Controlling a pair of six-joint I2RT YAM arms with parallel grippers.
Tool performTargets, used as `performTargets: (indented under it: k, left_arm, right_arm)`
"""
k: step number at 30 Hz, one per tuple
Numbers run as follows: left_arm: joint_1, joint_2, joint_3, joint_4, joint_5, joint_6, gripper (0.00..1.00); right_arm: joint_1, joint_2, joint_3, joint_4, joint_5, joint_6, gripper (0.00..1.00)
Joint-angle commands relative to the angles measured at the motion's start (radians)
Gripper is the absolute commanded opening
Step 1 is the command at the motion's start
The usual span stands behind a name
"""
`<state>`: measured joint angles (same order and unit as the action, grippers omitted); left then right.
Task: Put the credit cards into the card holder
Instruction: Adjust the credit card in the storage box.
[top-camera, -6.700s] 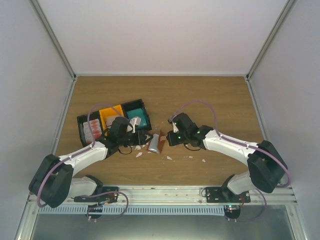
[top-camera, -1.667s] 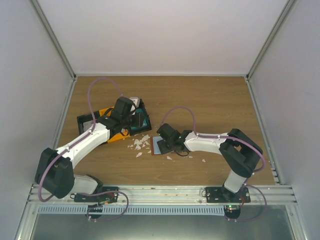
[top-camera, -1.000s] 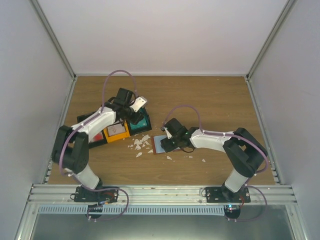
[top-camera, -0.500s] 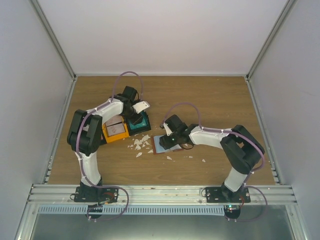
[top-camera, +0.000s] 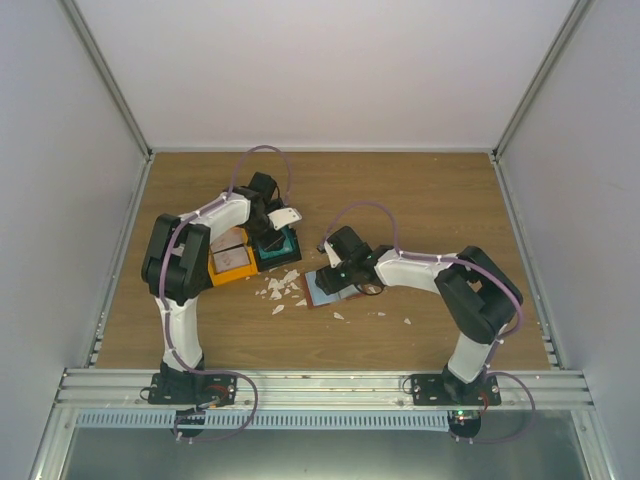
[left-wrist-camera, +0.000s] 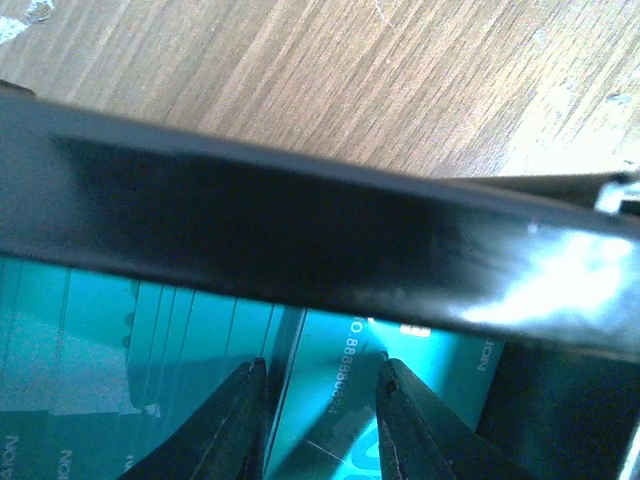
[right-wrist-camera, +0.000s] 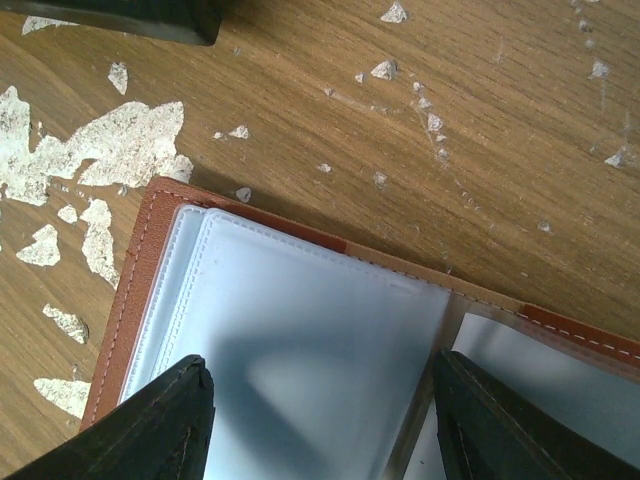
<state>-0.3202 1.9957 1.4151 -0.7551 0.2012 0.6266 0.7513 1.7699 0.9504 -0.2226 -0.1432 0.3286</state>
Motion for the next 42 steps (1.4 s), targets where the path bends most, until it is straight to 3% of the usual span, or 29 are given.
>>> performTargets:
  k: [1,42]
  left_arm:
    - [-0.008,0.035,0.044,-0.071,0.031,0.022,0.31]
    - [-0.019,-0.042,0.041,-0.199,0.176,-0.029,0.25]
  right_arm:
    - [-0.011,0.088,-0.041,-0.088,0.000,0.019,0.61]
    - [-0.010,0.113,0.002,0.010,-0.099,0.032,0.58]
